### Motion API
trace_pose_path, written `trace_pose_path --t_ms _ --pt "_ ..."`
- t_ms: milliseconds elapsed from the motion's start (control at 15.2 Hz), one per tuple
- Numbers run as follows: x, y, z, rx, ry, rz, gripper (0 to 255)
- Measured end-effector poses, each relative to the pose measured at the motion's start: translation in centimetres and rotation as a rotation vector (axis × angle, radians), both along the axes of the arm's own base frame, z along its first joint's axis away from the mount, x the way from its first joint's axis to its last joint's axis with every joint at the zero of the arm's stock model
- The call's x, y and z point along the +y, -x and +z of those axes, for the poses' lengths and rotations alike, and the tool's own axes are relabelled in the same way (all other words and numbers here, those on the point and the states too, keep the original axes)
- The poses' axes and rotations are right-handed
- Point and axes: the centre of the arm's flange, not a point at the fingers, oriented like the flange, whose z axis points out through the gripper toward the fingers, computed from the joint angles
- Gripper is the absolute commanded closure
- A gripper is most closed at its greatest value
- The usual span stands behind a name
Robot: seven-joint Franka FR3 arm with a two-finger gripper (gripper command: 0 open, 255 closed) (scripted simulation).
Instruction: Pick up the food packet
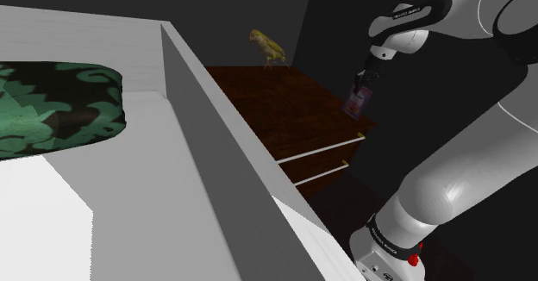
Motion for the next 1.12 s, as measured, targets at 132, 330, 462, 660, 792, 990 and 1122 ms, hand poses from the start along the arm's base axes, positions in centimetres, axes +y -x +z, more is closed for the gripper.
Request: trace_pose_path --t_ms 132,330,462,660,792,990,1122 --pt "0.0 0.0 0.0 0.0 0.0 0.0 255" --pt "0.0 0.0 0.2 0.0 0.0 0.0 255" --pt "0.1 0.0 0.9 0.0 0.0 0.0 255" --pt "0.0 -0.1 2.5 0.0 0.0 0.0 255" --pt "0.0 0.0 3.6 0.0 0.0 0.0 255" --pt "0.0 0.0 5.2 0.0 0.0 0.0 255" --pt "0.1 -0.2 6.3 0.0 0.0 0.0 255"
